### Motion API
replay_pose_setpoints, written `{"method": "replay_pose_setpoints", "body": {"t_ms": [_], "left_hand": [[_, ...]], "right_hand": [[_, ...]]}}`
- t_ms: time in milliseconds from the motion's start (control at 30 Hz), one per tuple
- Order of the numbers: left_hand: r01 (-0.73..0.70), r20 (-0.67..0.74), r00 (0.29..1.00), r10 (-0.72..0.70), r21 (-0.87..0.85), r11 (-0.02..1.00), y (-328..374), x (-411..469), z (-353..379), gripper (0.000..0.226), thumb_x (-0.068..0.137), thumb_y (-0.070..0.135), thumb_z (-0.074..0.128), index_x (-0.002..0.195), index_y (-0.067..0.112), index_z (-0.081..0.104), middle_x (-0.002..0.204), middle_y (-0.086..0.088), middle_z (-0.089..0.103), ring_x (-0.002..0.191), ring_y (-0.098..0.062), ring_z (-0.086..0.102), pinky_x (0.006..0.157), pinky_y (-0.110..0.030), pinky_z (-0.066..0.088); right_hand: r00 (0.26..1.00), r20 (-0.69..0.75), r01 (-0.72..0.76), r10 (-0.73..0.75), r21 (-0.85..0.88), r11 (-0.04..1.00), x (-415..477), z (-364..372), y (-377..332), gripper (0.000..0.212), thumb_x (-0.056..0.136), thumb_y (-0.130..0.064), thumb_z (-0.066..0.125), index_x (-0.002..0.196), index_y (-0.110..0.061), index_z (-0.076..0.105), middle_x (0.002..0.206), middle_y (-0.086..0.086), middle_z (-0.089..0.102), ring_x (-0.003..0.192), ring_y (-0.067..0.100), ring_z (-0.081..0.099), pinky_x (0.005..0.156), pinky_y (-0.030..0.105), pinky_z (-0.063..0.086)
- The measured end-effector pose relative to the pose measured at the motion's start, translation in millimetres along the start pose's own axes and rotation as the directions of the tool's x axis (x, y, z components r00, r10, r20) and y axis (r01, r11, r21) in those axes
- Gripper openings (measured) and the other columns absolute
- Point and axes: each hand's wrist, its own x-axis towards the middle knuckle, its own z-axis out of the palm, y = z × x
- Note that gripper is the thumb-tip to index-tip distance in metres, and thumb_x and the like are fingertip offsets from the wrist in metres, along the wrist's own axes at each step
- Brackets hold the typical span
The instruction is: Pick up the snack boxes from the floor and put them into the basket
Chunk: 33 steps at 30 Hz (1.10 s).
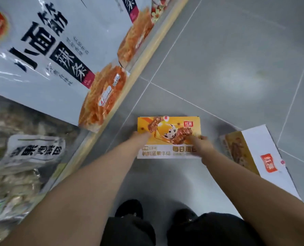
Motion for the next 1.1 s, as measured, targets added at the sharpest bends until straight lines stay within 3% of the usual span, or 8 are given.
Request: {"method": "replay_pose_setpoints", "body": {"t_ms": [100, 233, 367, 500, 633, 800, 967, 1100], "left_hand": [[0.014, 0.032, 0.999, -0.01, -0.127, 0.992, 15.7, -43.5, -3.2, 0.05, 0.072, 0.034, 0.064, 0.114, 0.012, 0.048, 0.103, -0.015, 0.067, 0.092, -0.035, 0.069, 0.087, -0.055, 0.054], [0.028, 0.059, 0.998, -0.016, -0.199, 0.98, 25.8, -113.4, -16.0, 0.055, 0.066, 0.034, 0.068, 0.115, 0.014, 0.052, 0.099, -0.017, 0.071, 0.082, -0.035, 0.072, 0.075, -0.056, 0.057], [-0.035, -0.101, 0.995, 0.009, -0.258, 0.966, 31.2, -197.2, -47.5, 0.083, 0.043, 0.049, 0.071, 0.117, 0.016, 0.055, 0.105, -0.014, 0.068, 0.083, -0.034, 0.071, 0.072, -0.056, 0.058], [-0.185, -0.2, 0.972, 0.126, -0.313, 0.932, 57.2, -329.2, -87.5, 0.043, 0.064, 0.038, 0.064, 0.1, 0.014, 0.06, 0.095, -0.015, 0.071, 0.082, -0.035, 0.07, 0.074, -0.057, 0.058], [-0.288, -0.221, 0.95, 0.221, -0.34, 0.895, 63.6, -448.9, -123.1, 0.038, 0.069, 0.038, 0.064, 0.092, 0.008, 0.062, 0.087, -0.015, 0.071, 0.08, -0.031, 0.07, 0.071, -0.062, 0.055], [-0.272, -0.175, 0.96, 0.219, -0.402, 0.874, 54.0, -575.4, -145.2, 0.032, 0.073, 0.033, 0.06, 0.088, 0.005, 0.067, 0.091, -0.021, 0.072, 0.081, -0.036, 0.07, 0.078, -0.063, 0.054], [-0.341, -0.367, 0.916, 0.163, -0.499, 0.797, 14.1, -657.2, -140.7, 0.017, 0.082, 0.023, 0.058, 0.07, 0.014, 0.052, 0.074, -0.01, 0.057, 0.063, -0.02, 0.054, 0.061, -0.027, 0.042], [-0.344, -0.447, 0.894, 0.009, -0.674, 0.654, -60.8, -718.1, -125.2, 0.015, 0.086, 0.024, 0.056, 0.074, 0.016, 0.053, 0.077, -0.004, 0.057, 0.065, -0.018, 0.053, 0.061, -0.027, 0.039]], "right_hand": [[0.999, 0.042, -0.015, 0.011, 0.095, 0.995, 7.8, -9.3, 4.6, 0.084, 0.052, -0.047, 0.081, 0.118, -0.003, 0.053, 0.098, 0.016, 0.07, 0.081, 0.032, 0.072, 0.08, 0.051, 0.058], [0.996, -0.091, 0.004, 0.01, 0.149, 0.989, -70.4, -26.3, -23.6, 0.086, 0.044, -0.056, 0.074, 0.109, -0.007, 0.047, 0.106, 0.012, 0.063, 0.092, 0.031, 0.068, 0.079, 0.05, 0.058], [0.997, -0.071, 0.016, -0.007, 0.133, 0.991, -179.2, -54.2, -67.7, 0.068, 0.066, -0.058, 0.071, 0.111, -0.013, 0.045, 0.103, 0.01, 0.067, 0.086, 0.028, 0.07, 0.082, 0.047, 0.058], [0.999, 0.02, 0.029, -0.032, 0.113, 0.993, -292.7, -87.1, -106.8, 0.072, 0.067, -0.055, 0.074, 0.119, -0.009, 0.053, 0.092, 0.011, 0.073, 0.073, 0.027, 0.074, 0.078, 0.045, 0.06], [0.993, 0.059, 0.097, -0.103, 0.095, 0.991, -403.7, -114.0, -134.5, 0.06, 0.067, -0.049, 0.076, 0.107, -0.007, 0.06, 0.084, 0.011, 0.074, 0.071, 0.029, 0.074, 0.081, 0.048, 0.058], [0.969, 0.105, 0.224, -0.223, 0.002, 0.975, -500.1, -142.5, -139.4, 0.066, 0.072, -0.036, 0.077, 0.116, 0.006, 0.053, 0.09, 0.017, 0.071, 0.066, 0.028, 0.072, 0.057, 0.032, 0.055], [0.922, 0.202, 0.357, -0.329, -0.116, 0.927, -557.0, -157.9, -136.7, 0.051, 0.08, -0.029, 0.074, 0.114, 0.003, 0.052, 0.091, 0.017, 0.07, 0.065, 0.025, 0.071, 0.051, 0.027, 0.053], [0.844, 0.369, 0.491, -0.388, -0.243, 0.836, -611.7, -164.6, -113.2, 0.045, 0.08, -0.028, 0.07, 0.109, 0.004, 0.058, 0.081, 0.016, 0.072, 0.059, 0.024, 0.071, 0.048, 0.024, 0.05]]}}
